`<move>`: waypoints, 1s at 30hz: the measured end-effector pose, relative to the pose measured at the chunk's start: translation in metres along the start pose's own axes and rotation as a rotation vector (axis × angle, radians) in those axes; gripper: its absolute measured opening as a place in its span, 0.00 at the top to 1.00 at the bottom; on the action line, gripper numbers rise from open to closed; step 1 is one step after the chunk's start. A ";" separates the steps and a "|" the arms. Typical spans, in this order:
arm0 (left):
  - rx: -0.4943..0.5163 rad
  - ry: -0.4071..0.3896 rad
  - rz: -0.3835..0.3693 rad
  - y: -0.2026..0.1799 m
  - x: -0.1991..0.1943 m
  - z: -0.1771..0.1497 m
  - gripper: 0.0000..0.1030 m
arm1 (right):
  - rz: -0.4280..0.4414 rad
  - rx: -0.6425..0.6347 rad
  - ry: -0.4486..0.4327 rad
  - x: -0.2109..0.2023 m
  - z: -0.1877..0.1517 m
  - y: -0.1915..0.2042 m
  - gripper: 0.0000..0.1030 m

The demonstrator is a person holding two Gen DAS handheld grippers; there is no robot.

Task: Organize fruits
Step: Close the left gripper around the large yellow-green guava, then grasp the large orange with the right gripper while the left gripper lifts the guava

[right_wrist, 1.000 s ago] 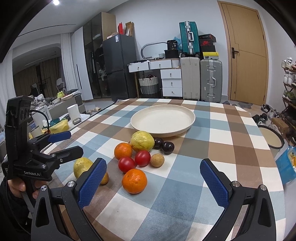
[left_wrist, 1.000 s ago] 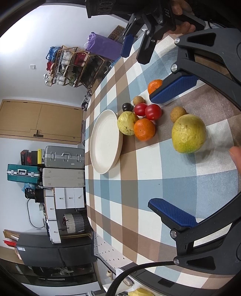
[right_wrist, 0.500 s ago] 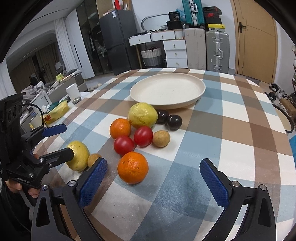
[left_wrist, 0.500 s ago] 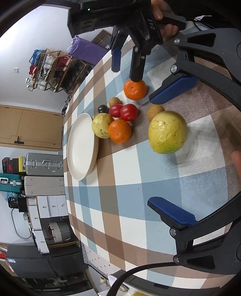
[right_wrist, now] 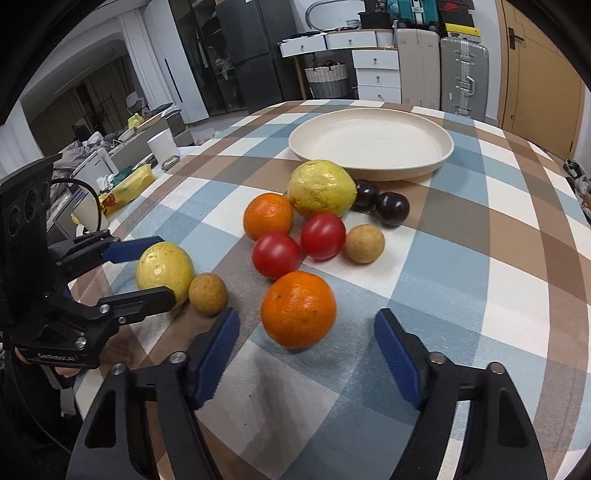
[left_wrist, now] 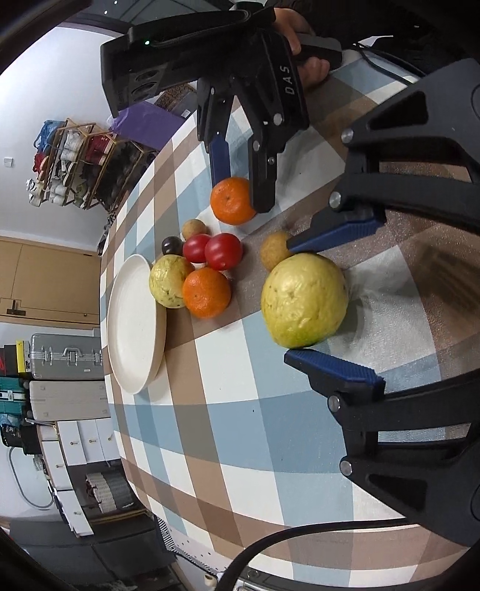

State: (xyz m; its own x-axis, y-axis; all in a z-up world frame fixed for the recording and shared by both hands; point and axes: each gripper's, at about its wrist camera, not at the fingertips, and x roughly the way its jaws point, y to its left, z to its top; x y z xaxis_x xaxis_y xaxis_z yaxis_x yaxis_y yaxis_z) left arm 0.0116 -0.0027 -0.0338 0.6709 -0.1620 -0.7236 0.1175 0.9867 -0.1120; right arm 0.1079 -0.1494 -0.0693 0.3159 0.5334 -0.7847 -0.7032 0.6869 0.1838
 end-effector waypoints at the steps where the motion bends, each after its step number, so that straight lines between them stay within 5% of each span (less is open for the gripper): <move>1: -0.002 0.001 -0.009 0.000 0.000 0.000 0.51 | 0.002 -0.004 0.001 0.000 0.000 0.001 0.31; 10: -0.042 -0.035 -0.040 0.006 -0.006 0.004 0.51 | 0.012 -0.005 -0.001 0.001 0.002 0.003 0.59; 30: -0.079 -0.171 -0.003 0.017 -0.007 0.056 0.51 | -0.024 0.041 -0.178 -0.034 0.026 -0.013 0.61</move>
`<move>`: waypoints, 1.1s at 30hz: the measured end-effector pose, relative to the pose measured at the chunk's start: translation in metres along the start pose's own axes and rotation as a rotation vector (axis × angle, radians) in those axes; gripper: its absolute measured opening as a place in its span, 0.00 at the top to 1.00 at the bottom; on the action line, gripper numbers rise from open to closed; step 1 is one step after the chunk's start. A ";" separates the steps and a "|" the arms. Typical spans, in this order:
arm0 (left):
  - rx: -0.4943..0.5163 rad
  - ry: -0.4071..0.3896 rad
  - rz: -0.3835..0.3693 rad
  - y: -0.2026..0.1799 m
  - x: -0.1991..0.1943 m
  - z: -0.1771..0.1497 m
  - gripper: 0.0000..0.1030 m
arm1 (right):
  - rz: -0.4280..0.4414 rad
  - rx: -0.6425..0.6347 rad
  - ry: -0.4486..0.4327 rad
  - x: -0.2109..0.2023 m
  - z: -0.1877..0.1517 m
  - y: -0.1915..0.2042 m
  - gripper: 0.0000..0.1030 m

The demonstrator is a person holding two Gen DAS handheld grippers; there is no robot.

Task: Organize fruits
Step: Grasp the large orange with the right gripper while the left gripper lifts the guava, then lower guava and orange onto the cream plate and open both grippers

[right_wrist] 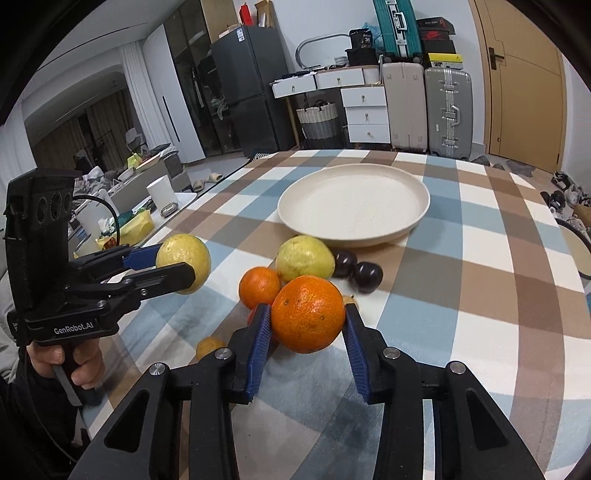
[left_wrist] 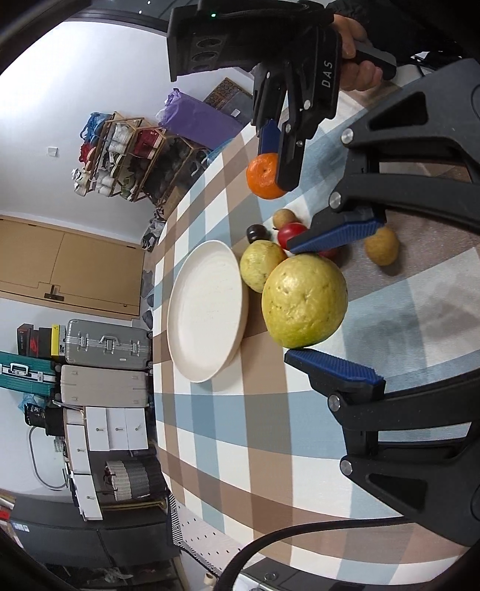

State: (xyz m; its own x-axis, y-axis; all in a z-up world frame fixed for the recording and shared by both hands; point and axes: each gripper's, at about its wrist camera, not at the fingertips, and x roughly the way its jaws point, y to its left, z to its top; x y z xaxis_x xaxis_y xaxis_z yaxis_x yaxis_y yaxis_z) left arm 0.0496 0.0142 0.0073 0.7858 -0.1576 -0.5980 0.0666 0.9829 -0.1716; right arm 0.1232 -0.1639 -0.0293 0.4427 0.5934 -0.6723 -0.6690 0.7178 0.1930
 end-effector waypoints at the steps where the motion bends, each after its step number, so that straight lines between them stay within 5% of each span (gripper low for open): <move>1: 0.001 -0.005 0.003 0.001 0.002 0.003 0.51 | -0.005 0.000 -0.005 0.000 0.002 0.000 0.61; 33: -0.032 0.020 0.043 0.020 0.092 0.061 0.51 | -0.034 0.055 -0.010 0.050 0.056 -0.042 0.61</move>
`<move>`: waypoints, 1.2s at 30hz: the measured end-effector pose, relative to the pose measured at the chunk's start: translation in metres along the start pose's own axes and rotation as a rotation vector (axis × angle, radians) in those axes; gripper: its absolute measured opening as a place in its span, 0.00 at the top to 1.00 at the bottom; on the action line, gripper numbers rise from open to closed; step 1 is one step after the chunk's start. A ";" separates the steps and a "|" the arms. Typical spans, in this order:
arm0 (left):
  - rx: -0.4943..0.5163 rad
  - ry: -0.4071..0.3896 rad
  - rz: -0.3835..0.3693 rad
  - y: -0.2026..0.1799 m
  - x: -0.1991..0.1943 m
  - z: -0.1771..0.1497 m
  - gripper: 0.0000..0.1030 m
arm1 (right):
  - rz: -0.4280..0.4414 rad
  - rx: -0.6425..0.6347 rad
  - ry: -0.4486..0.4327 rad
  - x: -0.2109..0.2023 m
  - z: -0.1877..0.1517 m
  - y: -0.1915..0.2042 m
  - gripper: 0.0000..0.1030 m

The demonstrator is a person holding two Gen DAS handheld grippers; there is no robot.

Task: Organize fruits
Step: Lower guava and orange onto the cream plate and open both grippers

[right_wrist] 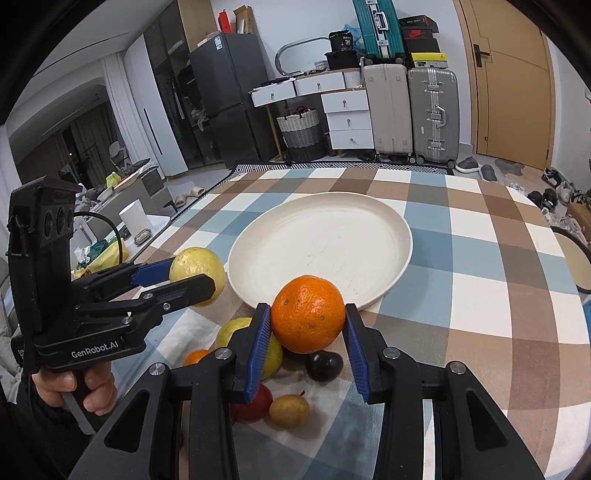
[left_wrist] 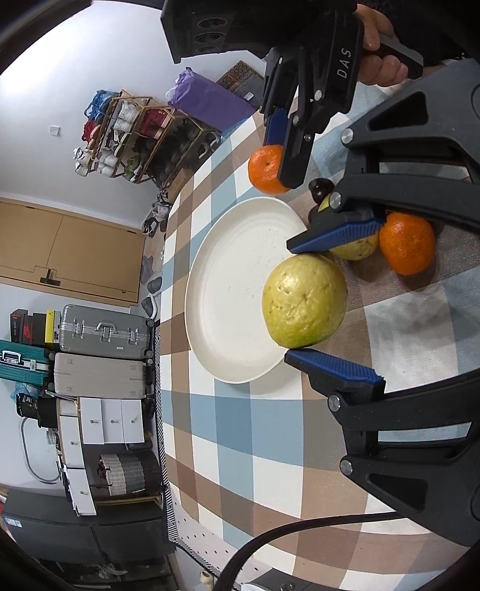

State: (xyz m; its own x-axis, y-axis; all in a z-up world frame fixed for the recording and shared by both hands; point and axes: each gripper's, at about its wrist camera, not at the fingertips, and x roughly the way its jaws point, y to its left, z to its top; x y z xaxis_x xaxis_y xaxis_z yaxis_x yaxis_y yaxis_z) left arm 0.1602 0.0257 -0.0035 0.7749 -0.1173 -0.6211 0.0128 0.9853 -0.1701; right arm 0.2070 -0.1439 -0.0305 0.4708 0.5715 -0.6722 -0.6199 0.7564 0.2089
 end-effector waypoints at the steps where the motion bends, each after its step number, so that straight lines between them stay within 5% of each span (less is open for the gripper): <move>1: -0.001 0.000 -0.003 0.001 0.000 0.000 0.51 | 0.007 0.010 0.002 0.003 0.002 -0.002 0.61; 25: 0.034 0.041 0.007 -0.003 0.048 0.015 0.51 | 0.019 0.070 0.004 0.031 0.008 -0.012 0.61; 32: 0.022 0.046 0.025 -0.001 0.049 0.013 0.50 | 0.011 0.033 -0.014 0.031 0.005 -0.007 0.51; 34: 0.005 0.046 0.016 0.002 0.047 0.014 0.47 | 0.011 0.033 -0.012 0.031 0.005 -0.007 0.51; 36: -0.008 0.038 0.012 0.005 0.045 0.014 0.34 | 0.010 0.036 -0.021 0.029 0.005 -0.008 0.41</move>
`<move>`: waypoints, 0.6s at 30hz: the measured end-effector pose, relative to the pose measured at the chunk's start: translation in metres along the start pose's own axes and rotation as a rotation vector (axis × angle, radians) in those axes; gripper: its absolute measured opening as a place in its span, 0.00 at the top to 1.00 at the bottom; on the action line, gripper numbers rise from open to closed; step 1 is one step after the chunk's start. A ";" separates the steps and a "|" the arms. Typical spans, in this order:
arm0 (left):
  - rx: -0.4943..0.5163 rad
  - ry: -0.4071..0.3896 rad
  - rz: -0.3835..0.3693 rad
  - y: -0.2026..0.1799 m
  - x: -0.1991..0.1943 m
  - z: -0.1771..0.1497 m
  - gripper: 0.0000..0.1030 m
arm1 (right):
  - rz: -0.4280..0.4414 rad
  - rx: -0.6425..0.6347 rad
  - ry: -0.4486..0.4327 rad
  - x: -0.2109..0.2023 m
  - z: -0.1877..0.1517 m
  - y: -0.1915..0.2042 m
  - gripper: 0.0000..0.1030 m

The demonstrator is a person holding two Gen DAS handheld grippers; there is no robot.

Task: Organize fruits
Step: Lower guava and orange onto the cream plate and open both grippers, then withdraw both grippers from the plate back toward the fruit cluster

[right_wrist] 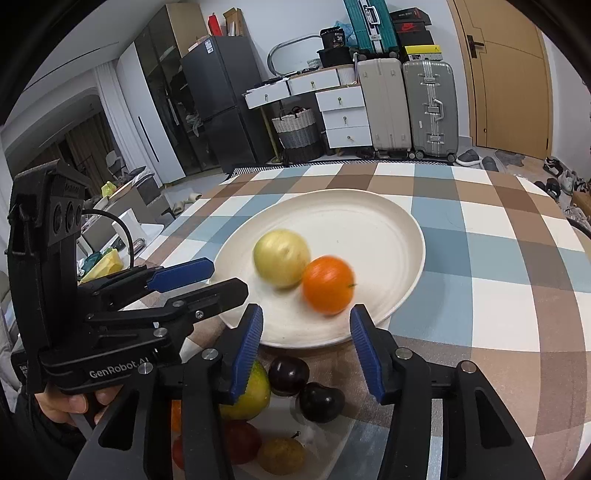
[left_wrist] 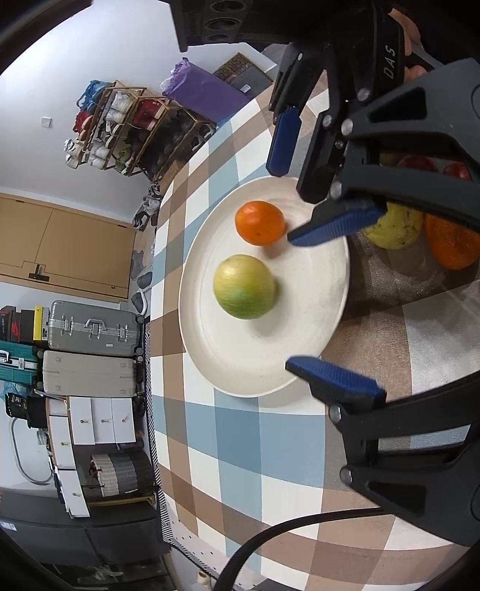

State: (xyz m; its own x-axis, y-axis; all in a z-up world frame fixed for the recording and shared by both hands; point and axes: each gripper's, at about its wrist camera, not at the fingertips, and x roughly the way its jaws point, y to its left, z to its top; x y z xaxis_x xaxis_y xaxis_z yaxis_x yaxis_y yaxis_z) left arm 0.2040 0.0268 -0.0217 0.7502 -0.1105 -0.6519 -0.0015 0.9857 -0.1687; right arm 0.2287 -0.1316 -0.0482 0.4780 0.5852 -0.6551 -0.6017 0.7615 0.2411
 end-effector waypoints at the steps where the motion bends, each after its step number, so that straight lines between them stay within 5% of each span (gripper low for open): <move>1: -0.005 -0.010 0.003 0.001 -0.003 0.000 0.31 | 0.001 0.004 -0.007 -0.001 0.000 -0.001 0.37; 10: -0.013 -0.022 0.005 0.005 -0.020 -0.010 0.01 | -0.037 0.004 -0.085 -0.019 0.001 -0.006 0.01; 18: -0.021 -0.063 0.016 0.009 -0.043 -0.021 0.01 | -0.030 0.017 -0.110 -0.030 -0.006 -0.014 0.00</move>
State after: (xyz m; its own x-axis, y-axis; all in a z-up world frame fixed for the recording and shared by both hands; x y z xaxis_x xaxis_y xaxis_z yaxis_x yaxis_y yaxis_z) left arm 0.1573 0.0374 -0.0107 0.7898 -0.0857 -0.6073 -0.0270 0.9844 -0.1741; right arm 0.2190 -0.1613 -0.0361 0.5630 0.5887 -0.5800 -0.5760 0.7828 0.2354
